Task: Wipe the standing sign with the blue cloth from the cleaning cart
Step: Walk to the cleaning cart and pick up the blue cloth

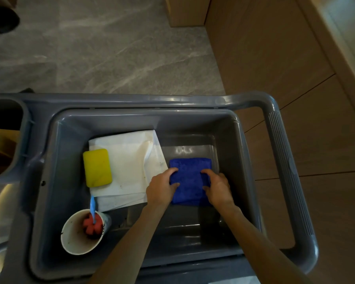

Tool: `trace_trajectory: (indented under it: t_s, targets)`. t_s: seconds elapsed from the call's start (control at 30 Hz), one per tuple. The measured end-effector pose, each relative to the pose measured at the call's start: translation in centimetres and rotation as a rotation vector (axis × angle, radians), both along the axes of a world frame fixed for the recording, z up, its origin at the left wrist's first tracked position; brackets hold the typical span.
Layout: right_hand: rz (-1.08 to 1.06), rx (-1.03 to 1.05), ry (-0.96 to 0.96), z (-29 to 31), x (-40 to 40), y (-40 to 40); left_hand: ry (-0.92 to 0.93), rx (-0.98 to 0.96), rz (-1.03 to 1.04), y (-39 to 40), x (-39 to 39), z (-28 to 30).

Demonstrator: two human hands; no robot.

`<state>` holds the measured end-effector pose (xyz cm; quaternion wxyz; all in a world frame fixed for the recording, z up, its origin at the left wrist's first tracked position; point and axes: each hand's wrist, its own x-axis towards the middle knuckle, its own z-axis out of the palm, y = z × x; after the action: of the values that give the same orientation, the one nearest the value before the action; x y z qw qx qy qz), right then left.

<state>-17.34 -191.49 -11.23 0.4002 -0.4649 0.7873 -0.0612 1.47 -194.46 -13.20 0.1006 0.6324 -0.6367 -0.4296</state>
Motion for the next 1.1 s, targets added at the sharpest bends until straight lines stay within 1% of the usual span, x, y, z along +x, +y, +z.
trace_trajectory:
  t_s: [0.13,0.23,0.3,0.33,0.37,0.43,0.47,0.53,0.63,0.7,0.77,0.93,1.03,1.1]
  targets:
    - [-0.120,-0.013,-0.059,0.1,0.2,0.0,-0.025,0.021,-0.056,0.0,0.3,-0.6]
    - [-0.258,-0.031,-0.192,0.7,0.4,0.0,-0.022,0.004,-0.019,0.2,0.3,-0.8]
    - [-0.399,-0.070,-0.321,1.4,0.4,-0.1,0.001,-0.001,0.006,0.2,0.3,-0.8]
    - [-0.489,-0.059,-0.376,1.6,0.5,-0.1,-0.006,-0.010,-0.007,0.2,0.4,-0.8]
    - [-0.505,-0.053,-0.387,1.7,0.6,-0.1,-0.048,-0.032,-0.041,0.2,0.5,-0.7]
    - [-0.495,-0.043,-0.397,1.4,0.7,0.1,-0.209,-0.107,-0.131,0.1,0.9,-0.5]
    - [-0.471,-0.070,-0.380,1.3,0.7,0.2,-0.276,-0.144,-0.156,0.1,1.0,-0.4]
    - [-0.464,-0.093,-0.376,0.9,0.7,0.1,-0.338,-0.181,-0.188,0.1,1.1,-0.3]
    - [-0.491,-0.072,-0.386,0.6,0.7,-0.2,-0.350,-0.195,-0.203,0.0,1.2,-0.3]
    - [-0.482,-0.074,-0.344,0.3,0.8,-0.3,-0.349,-0.195,-0.193,0.1,1.3,-0.4]
    - [-0.412,-0.100,-0.253,0.5,1.0,-0.6,-0.343,-0.193,-0.192,0.1,1.0,-0.4]
    - [-0.135,-0.148,-0.034,0.6,0.5,-1.2,-0.352,-0.222,-0.229,-1.0,0.4,-0.4]
    - [-0.039,-0.165,0.047,0.9,0.5,-2.0,-0.404,-0.225,-0.283,-1.5,0.1,-0.3]
    - [0.032,-0.121,0.082,0.9,0.3,-2.3,-0.447,-0.214,-0.315,-1.6,-0.1,0.1]
